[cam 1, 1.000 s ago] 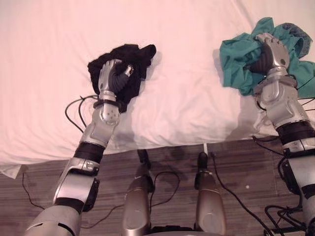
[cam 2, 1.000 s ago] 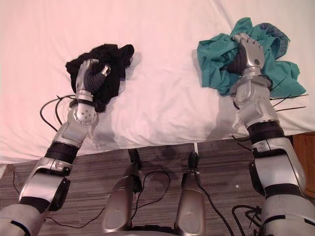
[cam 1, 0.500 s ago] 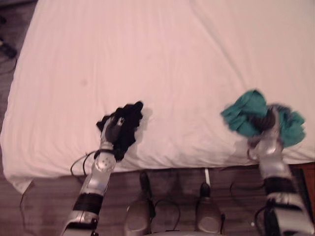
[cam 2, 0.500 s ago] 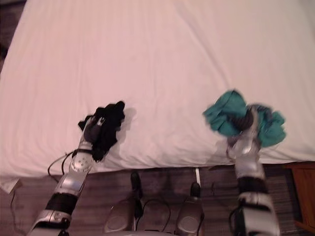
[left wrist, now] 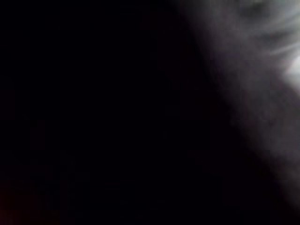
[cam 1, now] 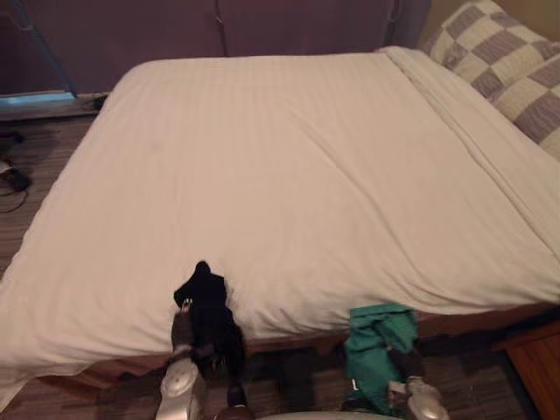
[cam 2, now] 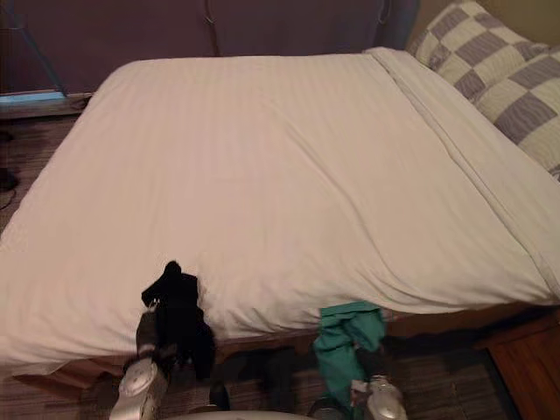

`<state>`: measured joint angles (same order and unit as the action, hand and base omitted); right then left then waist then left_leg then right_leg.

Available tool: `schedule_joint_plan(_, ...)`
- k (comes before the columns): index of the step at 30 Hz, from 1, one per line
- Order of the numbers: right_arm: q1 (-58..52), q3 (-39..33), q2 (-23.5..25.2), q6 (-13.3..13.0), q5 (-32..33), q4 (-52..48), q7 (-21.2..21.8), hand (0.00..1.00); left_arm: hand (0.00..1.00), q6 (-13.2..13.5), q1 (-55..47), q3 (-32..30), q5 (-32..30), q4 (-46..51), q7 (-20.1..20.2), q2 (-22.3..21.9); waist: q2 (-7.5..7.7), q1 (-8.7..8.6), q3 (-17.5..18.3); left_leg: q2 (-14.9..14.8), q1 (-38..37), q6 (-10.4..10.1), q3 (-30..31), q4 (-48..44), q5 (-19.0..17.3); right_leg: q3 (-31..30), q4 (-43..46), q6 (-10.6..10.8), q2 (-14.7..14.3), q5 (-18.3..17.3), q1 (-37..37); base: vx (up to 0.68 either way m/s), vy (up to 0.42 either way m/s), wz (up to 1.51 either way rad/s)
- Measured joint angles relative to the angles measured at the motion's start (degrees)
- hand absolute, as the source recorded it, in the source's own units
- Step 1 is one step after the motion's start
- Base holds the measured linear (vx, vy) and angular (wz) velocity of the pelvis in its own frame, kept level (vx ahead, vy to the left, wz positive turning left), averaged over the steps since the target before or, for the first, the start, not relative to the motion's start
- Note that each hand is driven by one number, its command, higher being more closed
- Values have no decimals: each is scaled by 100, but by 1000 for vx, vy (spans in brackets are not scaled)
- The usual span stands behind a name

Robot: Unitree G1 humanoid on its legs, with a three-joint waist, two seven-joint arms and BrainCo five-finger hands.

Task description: Tidy the bed and pick cloth on bed and put in laundry

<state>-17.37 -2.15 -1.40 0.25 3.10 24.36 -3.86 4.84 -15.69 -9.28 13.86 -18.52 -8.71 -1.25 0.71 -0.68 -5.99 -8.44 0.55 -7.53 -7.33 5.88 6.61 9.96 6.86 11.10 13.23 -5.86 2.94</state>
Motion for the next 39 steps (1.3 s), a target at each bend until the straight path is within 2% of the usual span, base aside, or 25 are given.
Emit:
schedule_joint_plan(2,37,128,2,-2,-171,135,29,100,100,-12,-53,-12,37,-12,-20,-56,-24,89,78,57,412,-23,390,1,17,699,128,-26,45,-12,48,-39,-16,177)
schedule_joint_plan(3,40,135,15,-3,-183,133,24,100,100,-17,-41,-12,57,-13,-22,-85,-68,113,58,58,595,101,370,-1,-62,1115,113,-10,56,11,166,-5,-5,346)
schedule_joint_plan(4,129,55,116,-9,-313,179,-61,100,100,-41,119,-44,82,-163,-70,-50,189,179,26,71,939,1022,-809,-270,-551,2275,-83,-38,264,94,539,-1,36,316)
schedule_joint_plan(5,218,32,80,-10,-361,208,-105,100,100,-45,212,-44,87,-226,-112,-20,234,183,-4,-28,1103,1068,-1444,-596,-580,2573,-66,-32,372,90,617,2,67,315)
schedule_joint_plan(6,372,-2,4,-6,-387,231,-154,100,100,-58,209,-104,116,-293,-174,-45,139,230,9,-267,1236,1149,-2482,-1155,-649,2981,-29,-5,377,68,735,63,139,277)
schedule_joint_plan(7,571,-5,-181,-7,-429,197,-377,100,100,-140,59,-155,130,-370,-285,-91,-46,198,-8,-627,1062,1343,-4217,-1648,-834,3894,-3,87,288,9,1169,94,135,284)
schedule_joint_plan(10,571,-2,-334,3,-439,186,-570,100,100,-193,33,-170,132,-412,-409,-85,-132,162,42,-772,1103,1413,-5144,-2061,-1031,4908,155,106,315,25,1552,138,142,223)
schedule_joint_plan(13,764,46,-296,33,-590,180,-605,100,100,-215,-56,-180,116,-410,-424,-137,-139,314,38,-316,1433,1399,-4840,-2052,-1142,5634,1406,-70,949,-12,1571,168,267,171)
schedule_joint_plan(14,860,54,-220,35,-603,176,-605,100,100,-221,-119,-216,97,-410,-427,-204,-115,314,21,-55,1455,1448,-4466,-1988,-1177,5512,2335,-930,1386,21,1515,131,292,160)
schedule_joint_plan(15,914,54,-143,35,-602,166,-611,100,100,-236,-89,-183,55,-408,-442,-217,-109,271,-32,113,1498,1459,-3988,-1992,-1179,4876,3060,-1420,1450,-273,1270,149,303,184)
schedule_joint_plan(16,950,45,-55,35,-598,71,-619,100,100,-244,-16,-104,8,-410,-481,-176,-100,222,-96,242,1503,1460,-3667,-1933,-1150,4163,3411,-1293,1232,-489,969,130,216,272)
schedule_joint_plan(17,942,99,37,10,-583,-208,-631,100,100,-260,148,143,-30,-474,-532,-32,-195,92,-185,701,1416,1123,-2914,-1352,-909,2879,3695,-1020,456,-843,286,80,138,268)
schedule_joint_plan(18,937,86,40,3,-574,-288,-649,100,100,-269,279,275,-69,-540,-542,1,-110,-68,-185,828,1301,771,-2765,-1103,-1104,2480,3649,-1051,191,-937,38,72,125,322)
schedule_joint_plan(19,979,116,297,-16,-539,-317,-703,100,100,-260,388,292,-109,-543,-556,253,421,-162,-257,794,1550,1020,-2842,-2665,-1935,2077,3591,-1128,455,-959,-467,71,85,195)
schedule_joint_plan(20,980,243,449,-75,-526,-416,-776,100,100,-185,290,327,-114,-471,-556,402,592,-70,-361,267,1910,1414,-2099,-4751,-2408,1706,3684,-762,769,-928,-837,30,173,178)
schedule_joint_plan(21,917,224,393,-169,-523,-477,-812,100,100,-283,354,423,-117,-739,-616,404,340,-86,-442,-44,1643,1130,-1319,-4333,-2546,1387,3735,-469,549,-1261,-825,-31,154,101)
schedule_joint_plan(22,885,252,397,-75,-478,-490,-838,100,100,-394,421,460,-116,-872,-650,453,510,-63,-503,246,1411,1084,-1217,-3962,-2433,904,3420,-327,468,-1398,-927,10,186,142)
schedule_joint_plan(23,791,184,374,-6,-415,-593,-874,100,100,-410,424,601,-162,-882,-651,448,539,-120,-542,583,1172,1040,-988,-3233,-2062,448,2786,-294,207,-1426,-973,45,76,118)
schedule_joint_plan(24,757,101,381,-22,-381,-596,-927,100,100,-415,396,691,-214,-886,-647,426,515,-142,-553,722,998,1024,-901,-2790,-1897,201,2431,-265,40,-1426,-1009,184,69,144)
schedule_joint_plan(25,686,-109,377,-93,-311,-536,-1108,100,100,-418,392,883,-281,-894,-650,323,369,-188,-622,813,592,1110,-882,-2057,-1359,-232,1494,-324,-309,-1172,-847,159,51,119)
schedule_joint_plan(26,639,-250,380,-97,-259,-499,-1251,100,100,-412,398,991,-335,-897,-655,267,283,-143,-652,969,390,1253,-837,-1748,-1202,-237,1015,-349,-329,-817,-776,186,49,113)
schedule_joint_plan(28,592,-247,381,-97,-193,-364,-1327,100,100,-412,383,989,-350,-931,-658,222,241,-136,-640,1134,244,1242,-789,-1640,-1182,-297,728,-482,-287,-79,-620,132,-5,56)
schedule_joint_plan(30,614,-236,385,-94,-147,-265,-1335,100,100,-400,385,985,-348,-933,-661,153,71,-43,-552,1120,133,1120,-777,-1408,-1101,-261,280,-510,-369,148,-427,142,-11,5)
schedule_joint_plan(31,182,-478,483,16,-147,175,-1345,100,100,-371,334,1361,-345,-1461,-626,87,45,-11,-66,842,-495,814,-843,-2,-361,-82,-897,-816,-907,767,84,60,-2,-8)
schedule_joint_plan(39,201,-632,429,13,-149,475,-1230,100,100,-370,343,1260,-345,-1586,-501,129,40,2,-61,810,-542,769,-992,-3,-414,-240,-896,-845,-944,748,80,-1,-3,-7)
